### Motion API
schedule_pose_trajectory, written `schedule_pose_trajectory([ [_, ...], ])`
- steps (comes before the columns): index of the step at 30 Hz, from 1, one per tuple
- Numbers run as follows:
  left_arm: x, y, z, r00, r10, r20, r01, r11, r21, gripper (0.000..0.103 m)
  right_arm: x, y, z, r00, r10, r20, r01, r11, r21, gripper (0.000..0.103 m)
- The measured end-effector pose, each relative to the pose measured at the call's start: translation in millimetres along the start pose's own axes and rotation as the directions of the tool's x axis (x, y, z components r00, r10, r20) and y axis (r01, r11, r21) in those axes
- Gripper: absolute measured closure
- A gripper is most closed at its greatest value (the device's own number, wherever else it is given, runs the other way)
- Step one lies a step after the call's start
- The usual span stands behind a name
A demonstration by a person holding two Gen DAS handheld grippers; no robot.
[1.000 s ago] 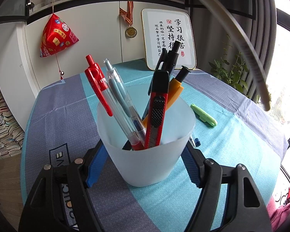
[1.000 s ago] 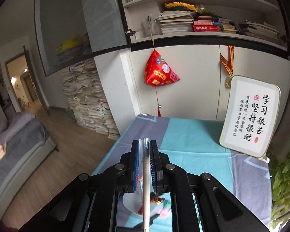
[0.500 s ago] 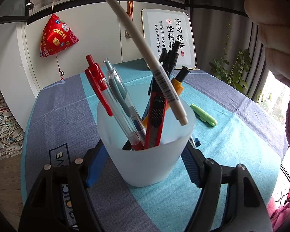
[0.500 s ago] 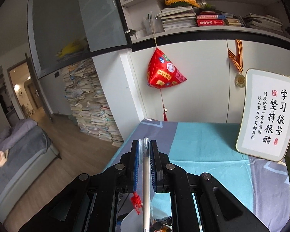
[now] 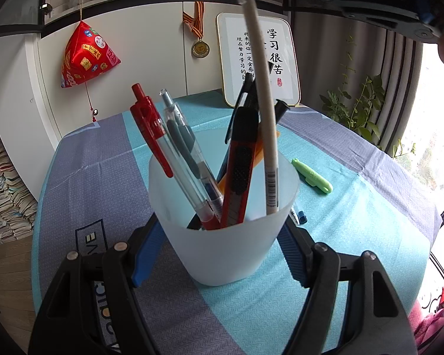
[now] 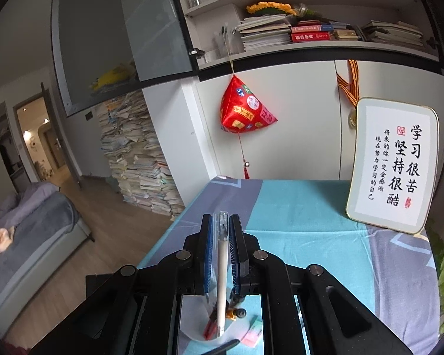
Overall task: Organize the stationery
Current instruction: 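Open the right gripper to release the white pen in the cup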
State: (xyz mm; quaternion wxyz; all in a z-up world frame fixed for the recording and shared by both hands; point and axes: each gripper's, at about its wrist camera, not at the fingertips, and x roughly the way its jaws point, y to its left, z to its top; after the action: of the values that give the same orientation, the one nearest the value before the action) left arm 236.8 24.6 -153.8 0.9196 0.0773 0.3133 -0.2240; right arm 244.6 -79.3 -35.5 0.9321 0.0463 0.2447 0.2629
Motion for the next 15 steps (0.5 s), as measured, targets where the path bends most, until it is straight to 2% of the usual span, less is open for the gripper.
schedule_pose_trajectory([
  [12,0.6,-0.7,-0.6,1.0,-0.002,-0.003,0.002,1.0,-0.002,0.031,-17.0,-4.2,-23.6,0.992,-0.05,-0.119,0.048,0.999,-0.015,0.092],
  [15,0.8,-0.8,-0.5,1.0,-0.002,-0.003,0.002,1.0,-0.002,0.031,-23.4,-4.6,-24.3,0.991,-0.055,-0.119,0.053,0.998,-0.019,0.092],
])
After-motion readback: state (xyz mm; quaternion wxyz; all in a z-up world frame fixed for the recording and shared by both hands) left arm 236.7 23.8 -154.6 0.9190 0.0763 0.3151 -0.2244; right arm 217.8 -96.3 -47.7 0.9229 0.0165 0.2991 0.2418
